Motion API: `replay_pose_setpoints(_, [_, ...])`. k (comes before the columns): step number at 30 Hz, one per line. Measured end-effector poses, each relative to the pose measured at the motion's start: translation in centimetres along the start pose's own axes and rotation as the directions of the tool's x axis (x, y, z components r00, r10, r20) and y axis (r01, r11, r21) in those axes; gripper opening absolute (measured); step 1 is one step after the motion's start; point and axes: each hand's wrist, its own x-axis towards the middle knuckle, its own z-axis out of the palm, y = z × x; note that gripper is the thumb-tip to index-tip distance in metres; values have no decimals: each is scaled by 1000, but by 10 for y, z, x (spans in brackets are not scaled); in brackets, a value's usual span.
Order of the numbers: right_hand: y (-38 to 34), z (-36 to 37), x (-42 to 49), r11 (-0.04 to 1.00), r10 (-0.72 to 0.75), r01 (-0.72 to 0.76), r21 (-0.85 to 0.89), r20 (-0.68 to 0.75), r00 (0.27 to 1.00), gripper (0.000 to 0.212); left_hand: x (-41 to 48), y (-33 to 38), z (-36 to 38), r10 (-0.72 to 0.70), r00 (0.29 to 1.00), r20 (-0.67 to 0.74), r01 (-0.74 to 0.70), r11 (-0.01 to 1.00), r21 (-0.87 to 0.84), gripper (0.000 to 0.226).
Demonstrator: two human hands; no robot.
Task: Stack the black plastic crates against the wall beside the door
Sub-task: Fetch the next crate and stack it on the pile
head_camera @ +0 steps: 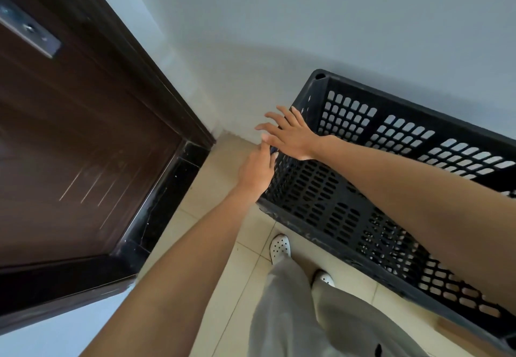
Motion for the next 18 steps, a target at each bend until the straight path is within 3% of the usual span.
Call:
replay_pose_setpoints(5, [-2,-4,2,1000,17,-16,-19,47,999,51,-2,0,-2,5,1000,4,-5,1000,7,44])
replay_pose_setpoints(10, [-9,-24,2,996,69,-56,-69,209,976,59,-8,4,-16,-67,988,138,75,996,-54,57])
replay_pose_setpoints(12, [-15,-36,-3,999,38,-30,-43,185,982,58,-28,-1,-19,-92,990,104,98,994,-54,49])
replay_pose_setpoints(15, [-30,-44,-15,999,-42,41,10,59,997,41,-77,-15,-19,-190,981,36,193,976,-103,47])
replay_pose_setpoints(18, [-57,-36,-29,988,-124,134,-75,119,985,34,-131,-31,-19,-271,962,-19,267,957,-115,48])
